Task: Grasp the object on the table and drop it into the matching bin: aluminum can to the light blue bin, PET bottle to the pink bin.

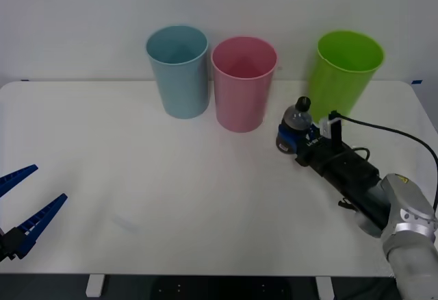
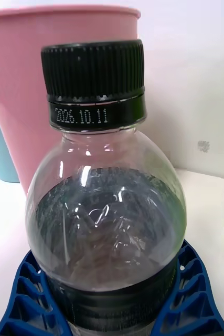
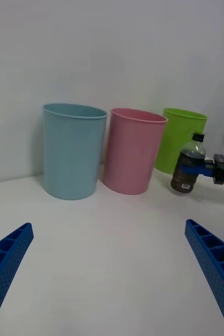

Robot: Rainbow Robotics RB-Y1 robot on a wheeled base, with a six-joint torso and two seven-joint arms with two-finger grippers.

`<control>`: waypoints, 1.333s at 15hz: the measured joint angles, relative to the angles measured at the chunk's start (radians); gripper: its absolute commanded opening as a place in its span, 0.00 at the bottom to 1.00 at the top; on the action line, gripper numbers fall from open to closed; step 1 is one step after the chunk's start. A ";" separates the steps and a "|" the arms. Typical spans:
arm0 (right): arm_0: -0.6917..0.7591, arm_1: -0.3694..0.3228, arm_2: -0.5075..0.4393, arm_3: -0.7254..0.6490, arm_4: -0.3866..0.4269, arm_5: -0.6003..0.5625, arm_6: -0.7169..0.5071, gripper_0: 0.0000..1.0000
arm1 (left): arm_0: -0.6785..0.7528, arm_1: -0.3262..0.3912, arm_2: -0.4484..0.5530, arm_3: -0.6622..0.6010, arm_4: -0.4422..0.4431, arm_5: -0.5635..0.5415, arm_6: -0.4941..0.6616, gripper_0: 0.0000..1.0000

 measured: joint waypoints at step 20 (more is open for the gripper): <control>0.230 -0.213 0.049 -0.763 0.071 -0.036 -0.767 0.00 | 0.000 0.000 0.000 0.000 0.000 0.000 0.000 1.00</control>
